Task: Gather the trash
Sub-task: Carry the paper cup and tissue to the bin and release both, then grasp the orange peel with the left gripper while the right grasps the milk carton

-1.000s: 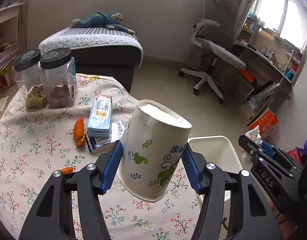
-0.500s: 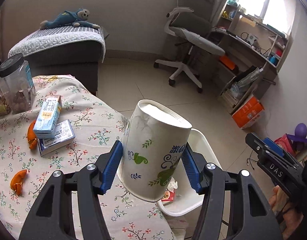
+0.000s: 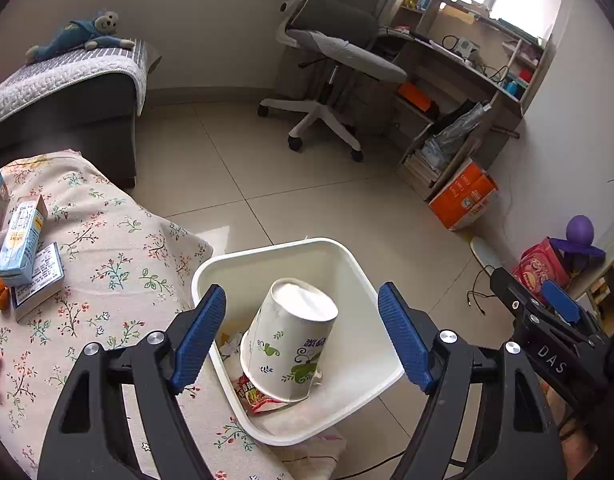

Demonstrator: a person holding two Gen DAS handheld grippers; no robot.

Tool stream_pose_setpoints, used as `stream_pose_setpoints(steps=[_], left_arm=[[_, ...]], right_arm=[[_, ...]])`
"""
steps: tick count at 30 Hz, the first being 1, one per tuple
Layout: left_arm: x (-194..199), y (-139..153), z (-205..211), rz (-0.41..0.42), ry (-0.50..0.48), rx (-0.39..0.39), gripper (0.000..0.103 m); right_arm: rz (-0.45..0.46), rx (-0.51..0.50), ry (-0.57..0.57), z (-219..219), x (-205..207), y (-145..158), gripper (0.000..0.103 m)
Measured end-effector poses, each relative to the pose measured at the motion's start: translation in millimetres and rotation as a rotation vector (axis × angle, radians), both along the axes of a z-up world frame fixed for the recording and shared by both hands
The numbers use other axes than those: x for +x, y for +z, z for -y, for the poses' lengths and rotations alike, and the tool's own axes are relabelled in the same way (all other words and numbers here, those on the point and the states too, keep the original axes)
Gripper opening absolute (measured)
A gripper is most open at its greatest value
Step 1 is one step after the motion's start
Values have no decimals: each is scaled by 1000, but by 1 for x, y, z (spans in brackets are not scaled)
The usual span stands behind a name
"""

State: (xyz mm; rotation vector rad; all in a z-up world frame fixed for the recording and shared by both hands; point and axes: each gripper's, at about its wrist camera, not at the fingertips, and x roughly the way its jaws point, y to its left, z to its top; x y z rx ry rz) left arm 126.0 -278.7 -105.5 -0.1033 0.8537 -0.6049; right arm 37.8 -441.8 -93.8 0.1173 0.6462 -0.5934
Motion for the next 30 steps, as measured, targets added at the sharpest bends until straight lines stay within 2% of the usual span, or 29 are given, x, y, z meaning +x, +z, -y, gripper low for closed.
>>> stream_pose_setpoints(steps=[5, 12, 22, 30], left_arm=[[-9, 2, -6, 71, 65, 77, 89], [-8, 6, -44, 115, 153, 132, 91], [-1, 2, -114, 78, 264, 188, 91], [10, -27, -186, -3, 334, 284, 91]], right_arm=[[4, -29, 5, -11, 1, 3, 96], [-2, -64, 76, -46, 12, 6, 96], [-48, -83, 216, -113, 36, 4, 96], [-88, -81, 329, -168, 58, 0, 96]])
